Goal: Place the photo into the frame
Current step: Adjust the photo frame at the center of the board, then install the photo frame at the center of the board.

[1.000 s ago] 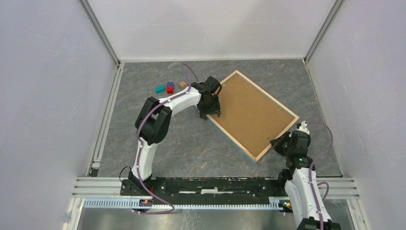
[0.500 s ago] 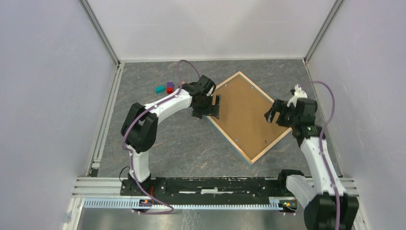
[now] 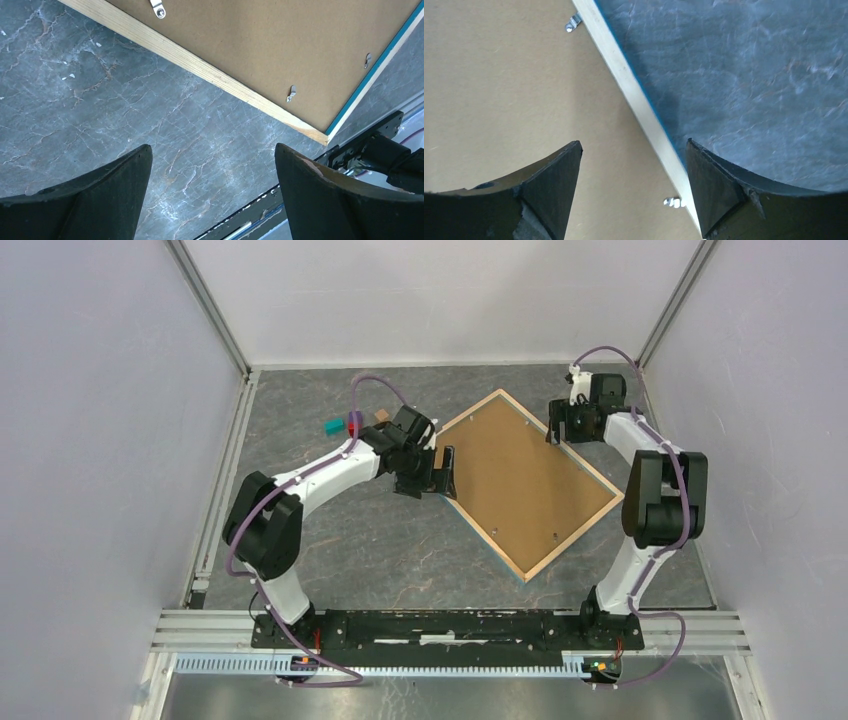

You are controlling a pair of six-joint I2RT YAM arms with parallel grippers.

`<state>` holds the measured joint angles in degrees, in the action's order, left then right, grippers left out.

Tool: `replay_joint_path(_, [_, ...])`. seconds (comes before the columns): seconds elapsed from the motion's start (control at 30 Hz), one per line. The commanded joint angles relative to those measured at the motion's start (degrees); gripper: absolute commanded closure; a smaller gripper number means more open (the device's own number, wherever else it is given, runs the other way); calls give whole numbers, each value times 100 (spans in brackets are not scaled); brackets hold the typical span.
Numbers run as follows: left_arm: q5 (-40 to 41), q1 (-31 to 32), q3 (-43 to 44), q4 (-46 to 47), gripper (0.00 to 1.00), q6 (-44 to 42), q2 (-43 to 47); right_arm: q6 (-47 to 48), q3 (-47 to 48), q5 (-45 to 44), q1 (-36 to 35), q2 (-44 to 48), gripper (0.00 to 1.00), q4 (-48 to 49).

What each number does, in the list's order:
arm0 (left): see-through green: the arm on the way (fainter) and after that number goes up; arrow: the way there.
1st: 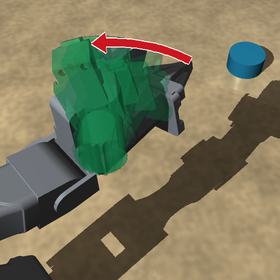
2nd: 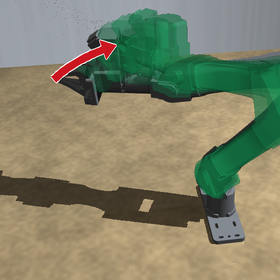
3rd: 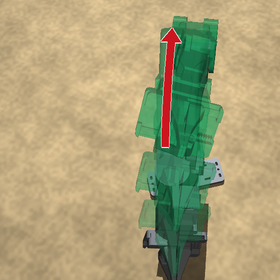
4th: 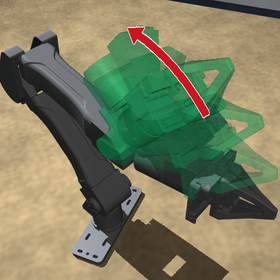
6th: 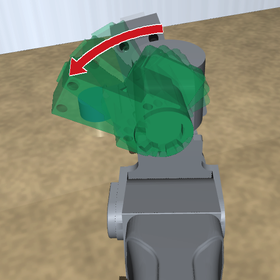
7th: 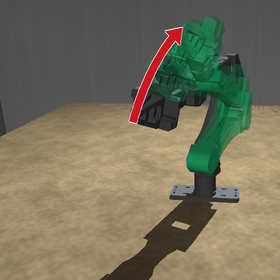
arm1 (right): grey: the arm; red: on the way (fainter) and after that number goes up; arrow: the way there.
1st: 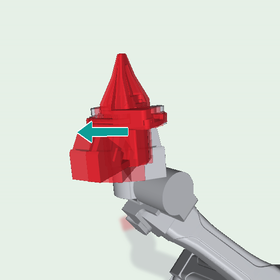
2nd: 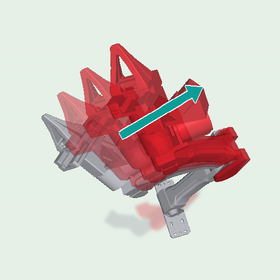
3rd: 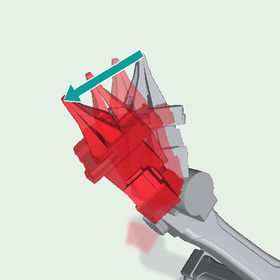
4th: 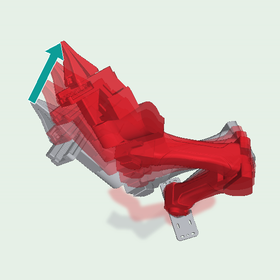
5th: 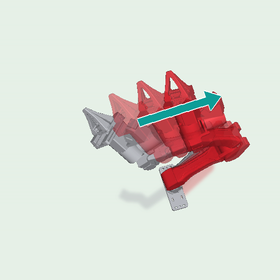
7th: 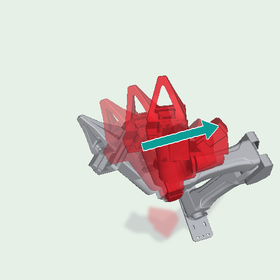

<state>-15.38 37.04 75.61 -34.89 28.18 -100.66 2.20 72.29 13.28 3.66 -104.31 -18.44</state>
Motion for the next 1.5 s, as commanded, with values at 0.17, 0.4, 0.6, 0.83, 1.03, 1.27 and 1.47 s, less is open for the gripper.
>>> replay_joint_path(0.17, [-656, -6, -489, 657, 2, -79, 345, 585, 770, -110, 12, -759, 35, -197])
replay_joint_path(0.4, [-623, 0, -543, 790, 0, -45, 583, 428, 365, -222, 12, -843, 48, -21])
replay_joint_path(0.6, [174, -25, -298, 443, 0, -342, 669, -45, -256, -523, 76, -542, 70, 165])
replay_joint_path(0.83, [743, -211, 342, -172, 3, -214, 250, -1581, -1966, -581, 188, 669, 100, 753])
replay_joint_path(1.03, [1389, -324, 1251, -793, 5, -69, -472, -2050, -3305, -366, 185, 2100, 100, 1170])
replay_joint_path(1.27, [1267, -399, 2874, -1103, 4, -279, -1787, -1261, -3828, -562, 188, 2757, 100, 810])
replay_joint_path(1.47, [1310, -390, 3913, -1239, 21, -471, -2681, -1191, -4100, -72, 188, 2728, 100, 1008])
